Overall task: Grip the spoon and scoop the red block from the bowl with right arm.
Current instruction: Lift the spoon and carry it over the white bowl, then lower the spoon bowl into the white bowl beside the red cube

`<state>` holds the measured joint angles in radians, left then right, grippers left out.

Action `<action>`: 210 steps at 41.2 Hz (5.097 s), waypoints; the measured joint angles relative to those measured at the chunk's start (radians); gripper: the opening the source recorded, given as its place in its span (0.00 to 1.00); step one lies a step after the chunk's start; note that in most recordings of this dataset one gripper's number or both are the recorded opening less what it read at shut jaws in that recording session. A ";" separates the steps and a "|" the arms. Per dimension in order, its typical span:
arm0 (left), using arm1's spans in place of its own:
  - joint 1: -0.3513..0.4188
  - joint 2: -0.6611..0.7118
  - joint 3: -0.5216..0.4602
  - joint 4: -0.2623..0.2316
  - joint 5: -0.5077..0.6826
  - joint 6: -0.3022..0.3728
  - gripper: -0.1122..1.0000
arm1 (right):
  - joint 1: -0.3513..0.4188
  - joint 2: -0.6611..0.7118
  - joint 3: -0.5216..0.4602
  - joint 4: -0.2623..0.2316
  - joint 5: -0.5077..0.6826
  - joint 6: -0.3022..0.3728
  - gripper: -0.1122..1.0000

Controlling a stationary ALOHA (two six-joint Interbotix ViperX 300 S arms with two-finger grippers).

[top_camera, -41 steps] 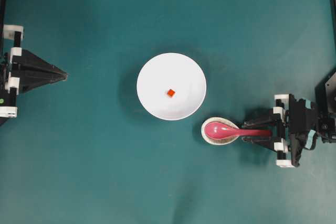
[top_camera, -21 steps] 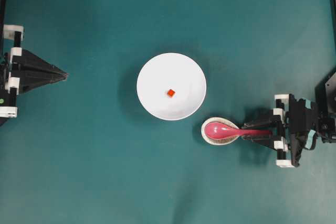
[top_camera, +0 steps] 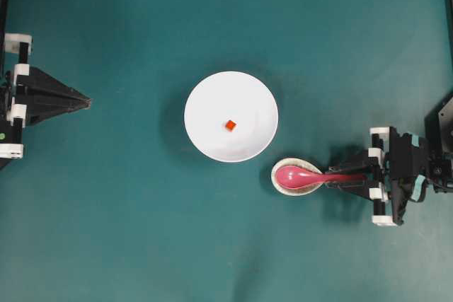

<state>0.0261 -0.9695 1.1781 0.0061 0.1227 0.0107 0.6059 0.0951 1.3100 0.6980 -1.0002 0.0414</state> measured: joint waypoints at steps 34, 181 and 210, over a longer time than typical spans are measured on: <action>0.000 0.005 0.000 0.002 0.000 0.000 0.10 | -0.149 -0.396 -0.051 0.002 0.293 -0.230 0.33; 0.000 -0.002 0.002 0.003 0.000 0.000 0.10 | -0.792 -0.095 -0.925 -0.422 1.827 -0.184 0.33; 0.000 -0.002 0.002 0.002 0.000 0.002 0.10 | -0.790 -0.066 -0.927 -0.437 1.825 -0.184 0.33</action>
<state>0.0261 -0.9710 1.1796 0.0077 0.1227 0.0123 -0.1841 0.0291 0.3835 0.2608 0.8253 -0.1427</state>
